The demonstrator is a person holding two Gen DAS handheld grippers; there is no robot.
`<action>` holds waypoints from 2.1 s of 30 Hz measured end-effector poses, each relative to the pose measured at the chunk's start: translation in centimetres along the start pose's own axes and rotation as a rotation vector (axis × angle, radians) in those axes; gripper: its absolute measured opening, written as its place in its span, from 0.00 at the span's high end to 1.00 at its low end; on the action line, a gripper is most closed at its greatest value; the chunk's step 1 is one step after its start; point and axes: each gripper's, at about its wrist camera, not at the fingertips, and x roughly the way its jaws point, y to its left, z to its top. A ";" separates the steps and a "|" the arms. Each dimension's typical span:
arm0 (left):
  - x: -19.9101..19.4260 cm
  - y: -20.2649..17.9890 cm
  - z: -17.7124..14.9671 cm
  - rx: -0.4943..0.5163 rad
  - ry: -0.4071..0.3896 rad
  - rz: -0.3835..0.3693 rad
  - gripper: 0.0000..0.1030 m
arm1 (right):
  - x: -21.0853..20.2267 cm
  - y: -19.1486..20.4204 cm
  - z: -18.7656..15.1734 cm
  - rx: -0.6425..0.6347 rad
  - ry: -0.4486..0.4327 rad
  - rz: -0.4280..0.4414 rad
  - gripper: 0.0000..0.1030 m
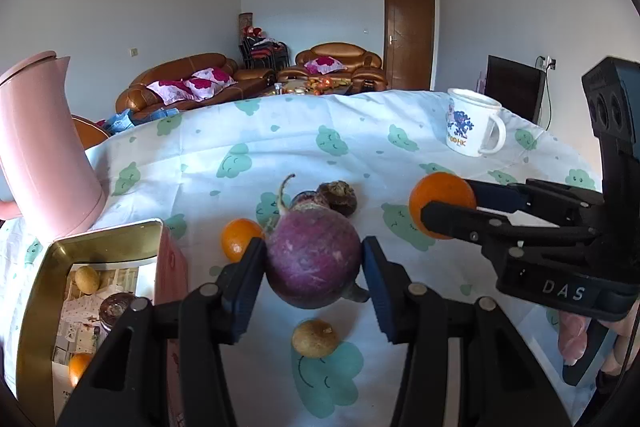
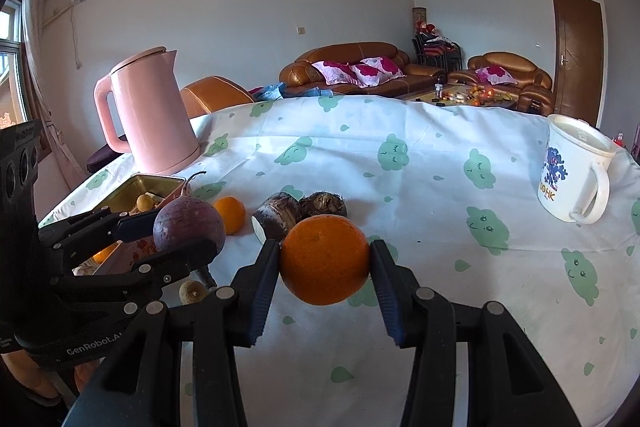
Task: Organize fruits
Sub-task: 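Lift the orange with the right gripper while the left gripper lifts the purple beet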
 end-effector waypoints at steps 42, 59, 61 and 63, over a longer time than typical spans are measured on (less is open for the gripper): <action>-3.9 0.7 -0.6 -0.034 -0.199 0.077 0.51 | -2.9 1.0 -0.5 -0.063 -0.157 0.004 0.54; -4.8 0.2 -0.9 -0.019 -0.245 0.106 0.51 | -3.9 1.3 -0.8 -0.083 -0.210 -0.003 0.54; -4.8 0.2 -0.9 -0.017 -0.251 0.110 0.51 | -4.2 1.4 -0.9 -0.088 -0.220 -0.004 0.54; -4.9 0.3 -0.8 -0.015 -0.254 0.114 0.51 | -4.3 1.6 -0.9 -0.094 -0.229 -0.006 0.54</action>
